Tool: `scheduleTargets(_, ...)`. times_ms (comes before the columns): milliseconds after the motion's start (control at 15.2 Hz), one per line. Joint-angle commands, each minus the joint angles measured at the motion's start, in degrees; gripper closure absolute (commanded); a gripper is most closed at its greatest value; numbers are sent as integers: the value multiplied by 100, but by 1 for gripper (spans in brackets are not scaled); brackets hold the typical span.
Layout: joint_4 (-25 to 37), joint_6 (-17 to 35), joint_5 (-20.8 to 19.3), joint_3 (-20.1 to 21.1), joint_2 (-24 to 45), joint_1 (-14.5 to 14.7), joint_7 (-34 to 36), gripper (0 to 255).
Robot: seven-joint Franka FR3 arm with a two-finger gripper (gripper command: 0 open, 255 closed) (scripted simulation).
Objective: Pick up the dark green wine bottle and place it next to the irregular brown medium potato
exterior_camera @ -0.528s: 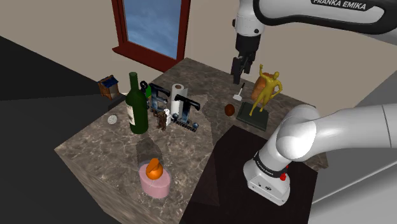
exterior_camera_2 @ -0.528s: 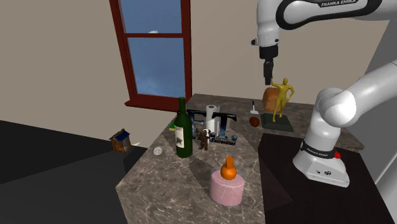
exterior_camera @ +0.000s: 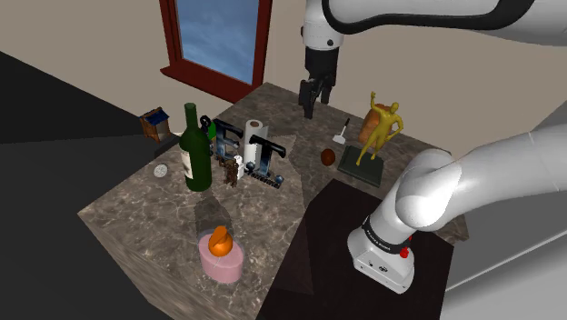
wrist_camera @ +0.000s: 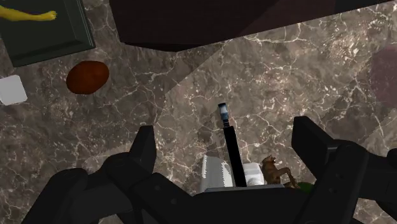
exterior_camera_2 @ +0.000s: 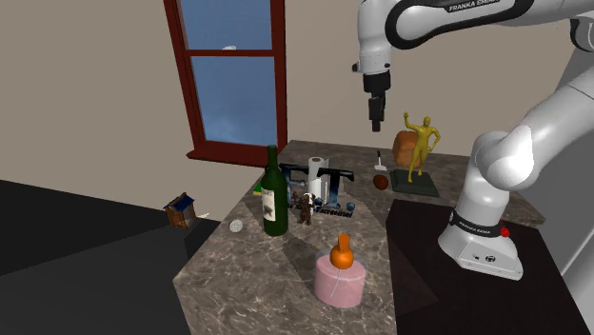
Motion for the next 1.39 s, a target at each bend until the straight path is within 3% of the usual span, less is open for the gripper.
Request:
scheduleTargets(0, 257, 184, 94, 112, 424, 58, 120, 0)
scheduleTargets(726, 2065, 688, 255, 592, 2636, 306, 654, 0)
scheduleTargets(1320, 4240, 533, 72, 864, 4578, 615, 1072, 0)
